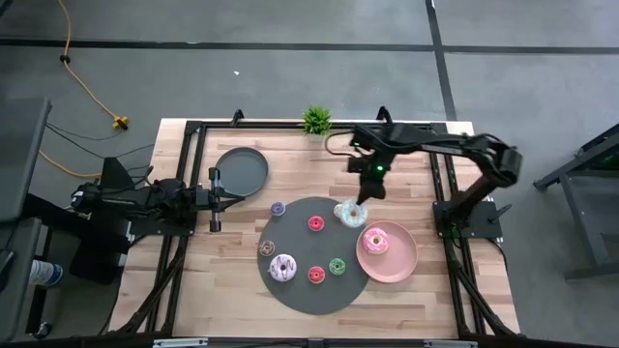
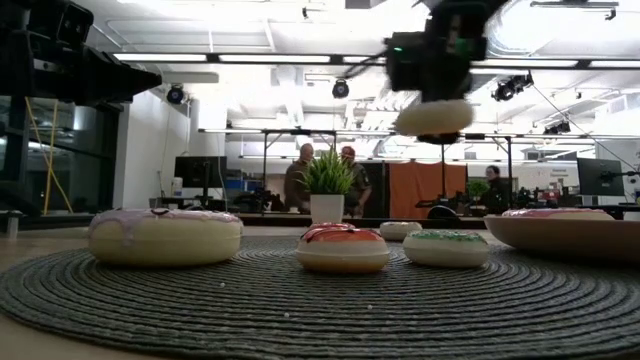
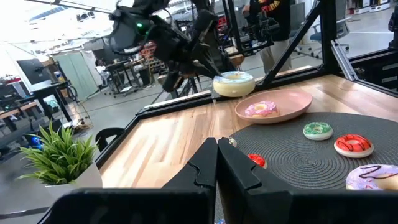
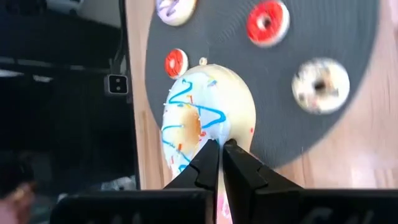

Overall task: Pick & Place donuts
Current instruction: Put the big white donut on the pink plate

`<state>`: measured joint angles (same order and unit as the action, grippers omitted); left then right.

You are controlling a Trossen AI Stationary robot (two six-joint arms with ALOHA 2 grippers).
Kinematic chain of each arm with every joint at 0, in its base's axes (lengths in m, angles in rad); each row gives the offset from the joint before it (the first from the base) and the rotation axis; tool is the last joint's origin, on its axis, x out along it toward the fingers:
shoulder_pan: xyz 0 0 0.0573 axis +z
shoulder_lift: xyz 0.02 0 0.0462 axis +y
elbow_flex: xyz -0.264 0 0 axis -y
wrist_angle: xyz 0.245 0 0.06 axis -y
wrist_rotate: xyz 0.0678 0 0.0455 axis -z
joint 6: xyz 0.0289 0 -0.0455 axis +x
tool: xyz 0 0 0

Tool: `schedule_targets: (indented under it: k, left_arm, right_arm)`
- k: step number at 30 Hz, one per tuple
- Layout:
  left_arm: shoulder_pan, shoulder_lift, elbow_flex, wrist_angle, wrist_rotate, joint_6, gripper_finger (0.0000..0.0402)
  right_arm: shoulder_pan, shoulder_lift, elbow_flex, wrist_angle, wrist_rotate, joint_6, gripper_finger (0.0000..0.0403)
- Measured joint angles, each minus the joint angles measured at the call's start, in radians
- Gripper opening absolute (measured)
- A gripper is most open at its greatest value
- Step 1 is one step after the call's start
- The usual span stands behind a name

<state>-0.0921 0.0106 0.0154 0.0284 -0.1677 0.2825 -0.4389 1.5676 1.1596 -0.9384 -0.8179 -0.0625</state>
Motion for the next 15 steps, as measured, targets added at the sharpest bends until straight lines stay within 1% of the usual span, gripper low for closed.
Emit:
schedule_targets:
  k: [7,15]
  left_arm:
    - [0.0,0.0,0.0,0.0,0.0,0.0,0.0]
    - [0.0,0.0,0.0,0.0,0.0,0.0,0.0]
  right_arm:
    - [-0.047,-0.23,-0.279,0.083,0.01,0.127,0.0008]
    - [-0.055,-0.468,-0.497,0.104,0.026,0.269,0.001]
